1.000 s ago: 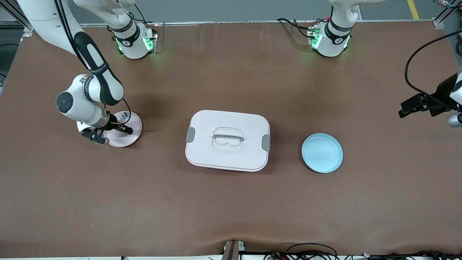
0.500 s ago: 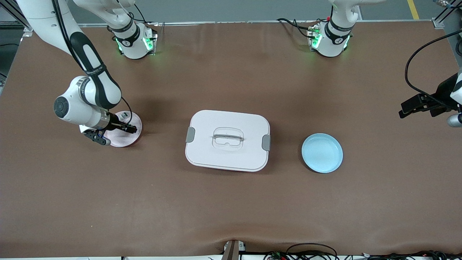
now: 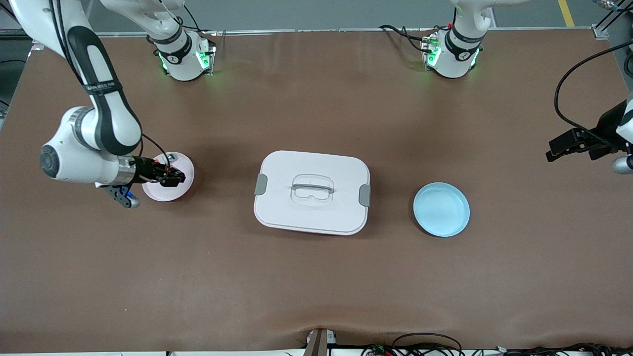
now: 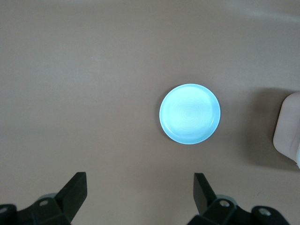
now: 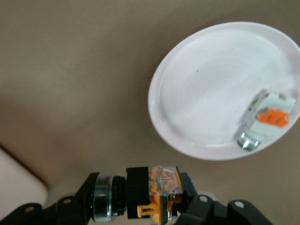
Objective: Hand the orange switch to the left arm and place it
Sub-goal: 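Lift the switch over the box with the right gripper while the left gripper approaches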
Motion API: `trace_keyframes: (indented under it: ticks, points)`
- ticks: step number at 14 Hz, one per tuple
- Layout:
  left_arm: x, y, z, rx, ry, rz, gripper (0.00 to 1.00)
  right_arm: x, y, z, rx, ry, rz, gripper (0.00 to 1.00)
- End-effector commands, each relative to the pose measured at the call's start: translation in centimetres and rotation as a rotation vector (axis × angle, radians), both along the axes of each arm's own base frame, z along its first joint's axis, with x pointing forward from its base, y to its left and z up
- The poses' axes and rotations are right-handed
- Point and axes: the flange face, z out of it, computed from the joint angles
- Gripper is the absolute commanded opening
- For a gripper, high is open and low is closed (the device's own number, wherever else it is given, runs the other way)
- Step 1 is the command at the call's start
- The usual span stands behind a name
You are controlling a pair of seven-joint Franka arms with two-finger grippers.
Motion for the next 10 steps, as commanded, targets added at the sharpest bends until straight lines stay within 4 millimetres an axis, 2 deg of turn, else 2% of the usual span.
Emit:
trace_keyframes:
  ticks: [1, 4, 6, 8, 10]
  points:
    - [0.2, -0.3, 0.3, -0.021, -0.022, -0.011, 1.00, 2.0, 2.5, 3.8, 0.003, 0.048, -0.070, 0.00]
    - [0.0, -0.4, 0.7, -0.027, -0.031, -0.008, 1.00, 3.0, 5.0, 7.7, -0.013, 0.110, -0.136, 0.00]
    - [0.0, -0.5, 0.7, -0.025, -0.028, -0.026, 1.00, 3.3, 7.4, 9.4, -0.004, 0.132, -0.186, 0.00]
    - [0.0, -0.7, 0.9, -0.028, -0.032, -0.030, 1.00, 3.9, 10.7, 11.8, 0.017, 0.145, -0.276, 0.00]
    - [-0.1, -1.0, 1.2, -0.028, -0.036, -0.035, 1.00, 4.3, 15.3, 14.5, -0.007, 0.143, -0.345, 0.00]
